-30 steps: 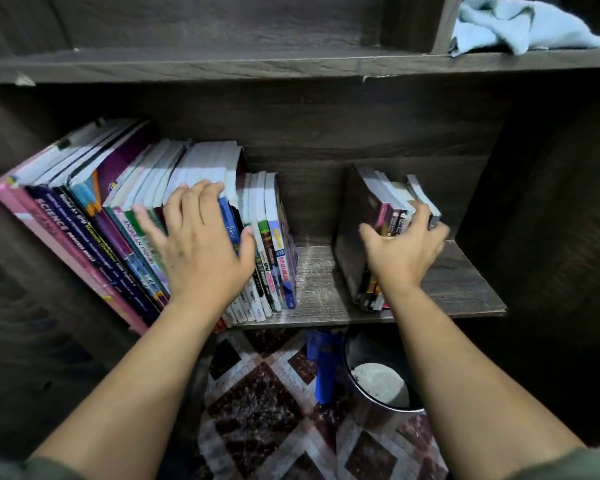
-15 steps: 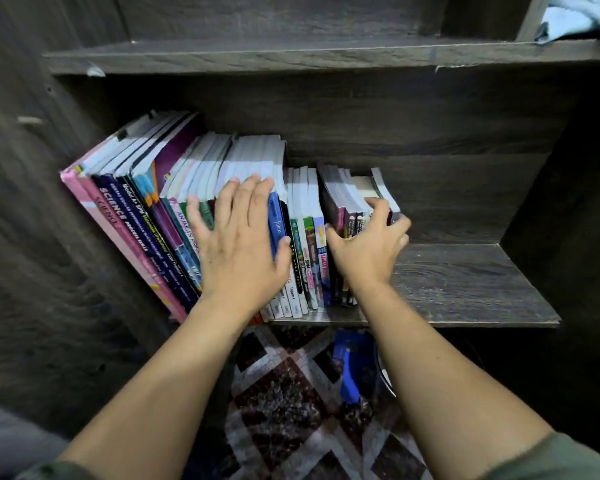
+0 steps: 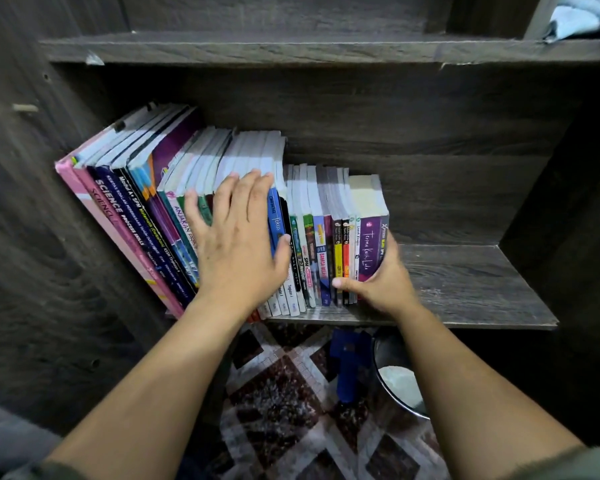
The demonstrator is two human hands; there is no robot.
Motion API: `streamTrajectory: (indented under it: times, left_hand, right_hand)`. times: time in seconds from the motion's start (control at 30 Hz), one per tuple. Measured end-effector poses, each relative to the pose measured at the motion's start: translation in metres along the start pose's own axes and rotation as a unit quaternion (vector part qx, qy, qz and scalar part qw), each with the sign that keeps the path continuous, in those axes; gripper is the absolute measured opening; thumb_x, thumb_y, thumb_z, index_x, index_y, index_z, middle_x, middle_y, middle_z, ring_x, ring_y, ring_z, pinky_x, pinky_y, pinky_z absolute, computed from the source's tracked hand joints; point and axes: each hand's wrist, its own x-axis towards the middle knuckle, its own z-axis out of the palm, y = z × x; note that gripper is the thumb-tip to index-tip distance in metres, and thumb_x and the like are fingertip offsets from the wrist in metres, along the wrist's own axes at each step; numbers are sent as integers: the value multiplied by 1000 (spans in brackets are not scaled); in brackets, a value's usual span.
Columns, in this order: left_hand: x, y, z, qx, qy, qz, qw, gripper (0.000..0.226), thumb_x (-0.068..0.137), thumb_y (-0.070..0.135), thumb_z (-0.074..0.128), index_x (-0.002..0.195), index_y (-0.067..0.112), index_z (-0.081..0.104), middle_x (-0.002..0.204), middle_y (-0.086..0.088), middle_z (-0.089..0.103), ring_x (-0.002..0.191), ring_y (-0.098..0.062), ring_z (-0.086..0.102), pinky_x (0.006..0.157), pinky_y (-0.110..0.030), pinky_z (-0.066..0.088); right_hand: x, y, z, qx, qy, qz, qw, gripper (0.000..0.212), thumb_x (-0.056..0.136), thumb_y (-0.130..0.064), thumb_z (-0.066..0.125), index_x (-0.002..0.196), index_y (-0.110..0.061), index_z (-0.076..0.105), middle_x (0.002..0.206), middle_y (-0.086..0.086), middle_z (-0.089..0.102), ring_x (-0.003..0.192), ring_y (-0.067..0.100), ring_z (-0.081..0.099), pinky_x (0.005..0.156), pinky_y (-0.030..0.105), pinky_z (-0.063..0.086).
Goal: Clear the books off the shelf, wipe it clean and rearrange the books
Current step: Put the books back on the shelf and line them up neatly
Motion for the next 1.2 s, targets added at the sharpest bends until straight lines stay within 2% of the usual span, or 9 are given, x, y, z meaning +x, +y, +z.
streamTrajectory:
  times: [0.13, 0.3, 0.43, 0.53, 0.7, 0.8, 0.9, 1.03, 1.2]
  left_hand:
    - [1, 2, 3, 4, 13, -4, 1000, 76, 81, 45, 60, 145, 14, 33, 150, -2, 36, 140, -23, 27, 114, -58, 2]
    - [1, 4, 6, 17, 13, -8, 1000, 79, 80, 46, 61, 145, 13, 31, 150, -3, 35, 141, -25, 25, 114, -59, 1]
    - [0, 1, 8, 23, 15, 0, 1000, 82, 79, 45, 63, 146, 13, 30, 150, -4, 34, 141, -26, 25, 114, -61, 3]
    - [0, 1, 9, 27, 14, 4, 1000, 82, 79, 45, 62, 147, 13, 29, 151, -4, 32, 142, -26, 24, 114, -61, 2]
    - [-1, 0, 13, 32, 31, 16, 999, 81, 80, 44, 62, 147, 11, 29, 151, -6, 33, 141, -27, 24, 114, -62, 3]
    - [-1, 3, 16, 34, 46, 11, 998, 79, 83, 45, 59, 146, 8, 29, 152, -10, 33, 143, -29, 23, 113, -63, -1]
    - [-2, 7, 20, 16, 67, 10, 998, 78, 85, 44, 58, 146, 6, 29, 152, -12, 33, 144, -31, 22, 112, -62, -4]
    - [-4, 9, 33, -15, 115, 22, 993, 78, 84, 38, 62, 146, 4, 30, 152, -15, 31, 144, -33, 18, 116, -55, -2]
    - [-23, 20, 65, -37, 159, 130, 978, 66, 85, 37, 61, 139, 2, 45, 146, -18, 41, 141, -34, 24, 117, -53, 2]
  right_hand:
    - [8, -3, 7, -40, 30, 5, 999, 141, 29, -74, 77, 148, -30, 15, 140, 5, 50, 129, 29, 47, 104, 59, 40]
    - [13, 0, 0, 1, -6, -22, 1000, 145, 25, -67, 89, 146, -33, 18, 135, -2, 52, 128, 21, 48, 107, 56, 38]
    - [9, -9, 7, -1, 26, -6, 1000, 150, 29, -56, 92, 148, -44, 2, 148, 3, 40, 138, 27, 37, 110, 61, 30]
    - [6, -12, 16, 0, 59, 6, 998, 145, 42, -42, 93, 150, -40, -2, 154, 4, 29, 143, 27, 28, 113, 58, 25]
    - [3, -5, 1, 8, -16, 11, 1000, 145, 30, -53, 94, 148, -36, 11, 144, 2, 44, 134, 23, 42, 109, 57, 34]
    - [-6, -5, -6, -104, -34, 73, 991, 101, 64, -31, 88, 143, -19, 27, 132, 6, 56, 123, 25, 53, 104, 44, 41]
    - [-25, 2, -2, -273, 18, 105, 956, 58, 81, -42, 72, 126, -18, 44, 117, 8, 62, 108, 28, 60, 87, 39, 50]
    - [-66, 27, 29, -362, 59, -13, 930, 39, 89, -38, 54, 120, -15, 47, 115, 8, 58, 109, 28, 55, 84, 35, 47]
    - [-86, 86, 73, -388, -135, -56, 910, 37, 92, -35, 50, 121, -13, 51, 119, 11, 53, 113, 32, 49, 89, 38, 43]
